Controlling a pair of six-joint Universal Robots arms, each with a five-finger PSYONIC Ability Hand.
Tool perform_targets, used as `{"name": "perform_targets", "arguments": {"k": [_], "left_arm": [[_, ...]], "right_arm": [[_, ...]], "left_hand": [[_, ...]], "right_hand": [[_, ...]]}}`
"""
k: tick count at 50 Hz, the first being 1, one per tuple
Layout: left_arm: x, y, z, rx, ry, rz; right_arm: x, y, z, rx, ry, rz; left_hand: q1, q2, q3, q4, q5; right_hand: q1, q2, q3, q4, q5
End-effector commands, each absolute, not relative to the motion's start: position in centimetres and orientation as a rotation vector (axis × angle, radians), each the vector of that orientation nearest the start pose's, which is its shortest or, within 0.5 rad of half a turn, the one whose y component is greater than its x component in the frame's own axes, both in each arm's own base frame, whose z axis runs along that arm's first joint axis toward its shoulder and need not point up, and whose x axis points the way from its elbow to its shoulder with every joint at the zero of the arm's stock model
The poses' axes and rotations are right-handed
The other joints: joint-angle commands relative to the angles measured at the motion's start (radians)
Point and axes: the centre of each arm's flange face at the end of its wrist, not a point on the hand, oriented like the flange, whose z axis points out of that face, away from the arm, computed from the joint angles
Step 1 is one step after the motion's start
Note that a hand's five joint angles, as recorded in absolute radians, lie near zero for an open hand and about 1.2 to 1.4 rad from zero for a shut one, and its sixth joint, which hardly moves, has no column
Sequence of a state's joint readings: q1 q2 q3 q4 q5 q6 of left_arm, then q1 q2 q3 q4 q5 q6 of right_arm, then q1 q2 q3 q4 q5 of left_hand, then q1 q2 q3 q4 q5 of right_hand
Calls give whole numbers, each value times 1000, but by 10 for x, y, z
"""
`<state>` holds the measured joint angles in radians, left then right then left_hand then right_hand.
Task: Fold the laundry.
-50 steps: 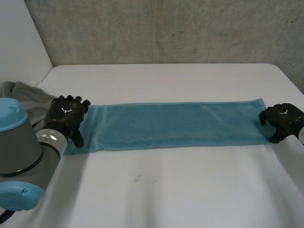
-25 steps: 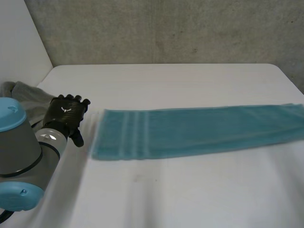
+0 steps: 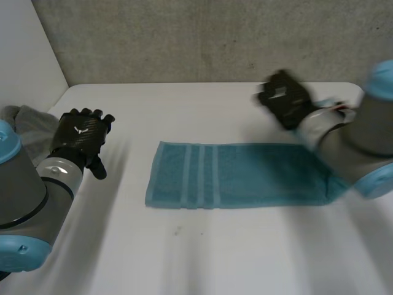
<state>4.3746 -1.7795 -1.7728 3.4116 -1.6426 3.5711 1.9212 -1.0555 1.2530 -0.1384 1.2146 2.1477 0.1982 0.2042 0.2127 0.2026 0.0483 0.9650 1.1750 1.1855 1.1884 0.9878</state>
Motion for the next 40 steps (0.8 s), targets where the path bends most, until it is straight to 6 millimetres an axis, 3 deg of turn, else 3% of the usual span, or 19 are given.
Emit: {"name": "perform_targets", "arguments": {"k": [1, 8, 12, 14, 15, 16, 19, 23, 24, 28, 32, 37, 40], "left_arm": [[-226, -265, 211, 790, 2138, -1996], [-229, -263, 212, 802, 2135, -2005], [-232, -266, 214, 803, 2125, -2019], [-237, -267, 219, 810, 2112, -2045], [-239, -267, 221, 814, 2106, -2055], [-241, -266, 222, 819, 2100, -2065], [-254, -265, 227, 849, 2081, -2108], [-271, -262, 238, 869, 2062, -2190], [-274, -262, 241, 871, 2059, -2205], [-290, -258, 242, 903, 2066, -2250], [-316, -245, 233, 1004, 2082, -2268], [-347, -232, 206, 1125, 2125, -2221], [-351, -232, 196, 1120, 2143, -2188]], "right_arm": [[394, -223, 188, -1972, 1176, -2000], [434, -170, 144, -2045, 1032, -1832], [439, -167, 137, -2050, 1040, -1821], [439, -168, 140, -2041, 1049, -1834], [438, -170, 143, -2031, 1059, -1838], [436, -170, 146, -2016, 1082, -1837], [431, -175, 165, -1955, 1144, -1875], [396, -217, 190, -1710, 1479, -1898], [377, -233, 200, -1571, 1617, -1889], [331, -256, 211, -1268, 1877, -1801], [286, -272, 197, -1087, 2081, -1701], [244, -277, 165, -1091, 2246, -1614], [226, -280, 150, -1123, 2302, -1613]], "left_hand": [[-17, -23, -31, -21, -42], [-17, -23, -31, -21, -42], [-17, -23, -31, -21, -42], [-17, -23, -31, -21, -42], [-17, -23, -31, -21, -42], [-17, -23, -31, -21, -42], [-17, -23, -31, -21, -42], [-17, -23, -31, -21, -42], [-17, -23, -31, -21, -42], [-17, -23, -31, -21, -42], [-17, -23, -31, -21, -42], [-17, -23, -31, -21, -42], [-17, -23, -31, -21, -42]], "right_hand": [[431, 221, 211, 208, 234], [431, 221, 211, 208, 234], [431, 221, 211, 208, 234], [-14, -224, -235, -237, -211], [-331, -541, -551, -554, -528], [-790, -1000, -1011, -1014, -988], [-790, -1000, -1011, -1014, -988], [-790, -1000, -1011, -1014, -988], [-790, -1000, -1011, -1014, -988], [-790, -1000, -1011, -1014, -988], [-790, -1000, -1011, -1014, -988], [-790, -1000, -1011, -1014, -988], [-707, -917, -928, -931, -905]]}}
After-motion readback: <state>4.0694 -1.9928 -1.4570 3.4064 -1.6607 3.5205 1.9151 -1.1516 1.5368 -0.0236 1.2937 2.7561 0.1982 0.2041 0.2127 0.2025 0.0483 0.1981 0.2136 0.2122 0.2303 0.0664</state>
